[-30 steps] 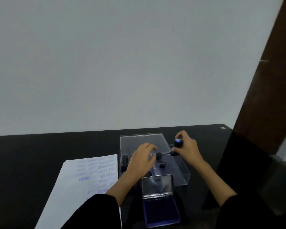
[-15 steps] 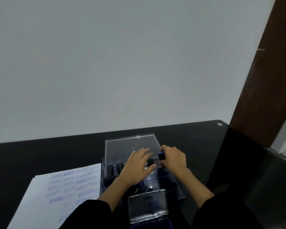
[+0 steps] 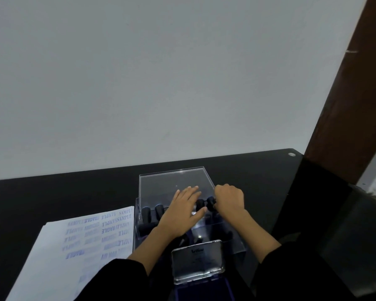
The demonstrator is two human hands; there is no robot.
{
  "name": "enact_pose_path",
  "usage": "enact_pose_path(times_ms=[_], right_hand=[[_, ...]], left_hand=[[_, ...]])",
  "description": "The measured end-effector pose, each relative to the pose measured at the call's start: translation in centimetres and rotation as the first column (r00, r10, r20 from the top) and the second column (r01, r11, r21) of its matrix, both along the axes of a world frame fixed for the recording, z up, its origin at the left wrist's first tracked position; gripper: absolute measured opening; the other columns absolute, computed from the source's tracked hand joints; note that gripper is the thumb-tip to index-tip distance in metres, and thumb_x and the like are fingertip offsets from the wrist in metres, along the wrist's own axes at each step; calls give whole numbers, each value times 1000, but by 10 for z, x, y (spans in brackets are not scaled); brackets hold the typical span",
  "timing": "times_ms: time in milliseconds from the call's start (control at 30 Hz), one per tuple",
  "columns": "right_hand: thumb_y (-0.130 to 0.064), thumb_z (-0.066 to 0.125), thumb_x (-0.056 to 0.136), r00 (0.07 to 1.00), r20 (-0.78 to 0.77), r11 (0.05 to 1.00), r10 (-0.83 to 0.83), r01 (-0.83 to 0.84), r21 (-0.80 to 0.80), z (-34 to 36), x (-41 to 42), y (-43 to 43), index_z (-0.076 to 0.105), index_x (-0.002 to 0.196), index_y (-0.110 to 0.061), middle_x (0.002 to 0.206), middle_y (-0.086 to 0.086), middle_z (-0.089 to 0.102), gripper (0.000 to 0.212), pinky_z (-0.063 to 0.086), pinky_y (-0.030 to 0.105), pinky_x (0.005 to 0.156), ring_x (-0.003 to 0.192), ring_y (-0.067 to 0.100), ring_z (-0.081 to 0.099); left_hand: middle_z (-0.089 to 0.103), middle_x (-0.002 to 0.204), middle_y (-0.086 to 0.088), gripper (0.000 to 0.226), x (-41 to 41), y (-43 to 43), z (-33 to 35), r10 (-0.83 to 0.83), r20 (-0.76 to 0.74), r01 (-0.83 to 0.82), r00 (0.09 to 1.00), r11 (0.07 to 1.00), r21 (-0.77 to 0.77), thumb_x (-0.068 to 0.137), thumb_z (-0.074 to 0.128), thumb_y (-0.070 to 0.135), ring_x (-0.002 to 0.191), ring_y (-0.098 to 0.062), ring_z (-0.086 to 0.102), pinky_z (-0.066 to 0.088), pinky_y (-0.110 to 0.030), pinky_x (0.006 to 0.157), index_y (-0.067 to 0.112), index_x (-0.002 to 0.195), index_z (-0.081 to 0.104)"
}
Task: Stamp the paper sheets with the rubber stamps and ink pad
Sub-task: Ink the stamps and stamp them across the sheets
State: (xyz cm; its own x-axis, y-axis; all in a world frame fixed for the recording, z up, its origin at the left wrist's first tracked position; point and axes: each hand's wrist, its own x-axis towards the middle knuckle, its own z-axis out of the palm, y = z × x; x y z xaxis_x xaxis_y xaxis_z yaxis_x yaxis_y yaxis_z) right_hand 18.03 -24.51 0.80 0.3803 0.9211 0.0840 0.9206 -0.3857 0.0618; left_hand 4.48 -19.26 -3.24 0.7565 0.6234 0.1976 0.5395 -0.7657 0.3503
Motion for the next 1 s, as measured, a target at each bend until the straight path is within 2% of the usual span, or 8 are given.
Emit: enact_pose_path(times_ms=[133,267,500,667,800,867,1000], right_hand=[[-21,56,91,999,-44,997,31,-28,68,-3,-3,1,57,115,-13,115,8,61,25,45,29,78,108,24,58],[-30,55,91,981,-182,990,66,-42,134,-8,-7,5,64,109,-14,108,7,65,26,46,29,74,103,23,60],[-38,61,85,958,-285,997,27,-4,78,-10,-13,15,64,105,-8,106,11,66,36,47,30,74,99,27,62],[-40,67,81,946,-325,996,-6,33,78,-9,-19,17,65,104,-10,102,7,68,38,48,29,71,95,23,65],[-39,69,79,877,-480,978,-7,106,181,2,-19,7,62,99,-18,100,1,66,30,47,30,71,93,20,64],[-35,69,79,840,-542,954,22,145,262,13,-19,-1,56,97,-21,95,1,66,27,46,28,68,85,19,64],[-32,69,80,804,-586,905,100,172,390,41,-23,-25,54,99,-22,90,-1,68,26,40,21,56,78,14,62]], left_hand=[[14,157,5,56,-1,-1,1,-2,10,2,1000,1000,-21,98,34,43,145,-10,6,-7,-28,116,17,147,22],[16,156,3,52,-2,-2,4,-11,41,13,999,999,-43,100,33,33,144,-9,7,-7,-26,115,16,147,20],[23,153,2,48,-7,-3,7,30,132,-18,991,996,-89,101,33,25,142,-9,14,-2,-21,115,15,146,22],[23,153,1,48,-16,-4,13,46,132,-31,990,993,-114,100,34,25,143,-10,15,4,-27,118,15,146,22],[26,151,3,47,-28,-6,24,48,146,-36,988,996,-86,100,36,24,142,-9,17,8,-26,117,17,145,25],[28,150,3,46,-34,-9,33,45,163,-34,986,997,-70,100,37,24,141,-9,19,10,-27,117,18,144,27],[35,146,3,44,-45,-23,54,34,192,-26,981,999,-45,99,39,24,136,-10,29,19,-31,117,18,142,32]])
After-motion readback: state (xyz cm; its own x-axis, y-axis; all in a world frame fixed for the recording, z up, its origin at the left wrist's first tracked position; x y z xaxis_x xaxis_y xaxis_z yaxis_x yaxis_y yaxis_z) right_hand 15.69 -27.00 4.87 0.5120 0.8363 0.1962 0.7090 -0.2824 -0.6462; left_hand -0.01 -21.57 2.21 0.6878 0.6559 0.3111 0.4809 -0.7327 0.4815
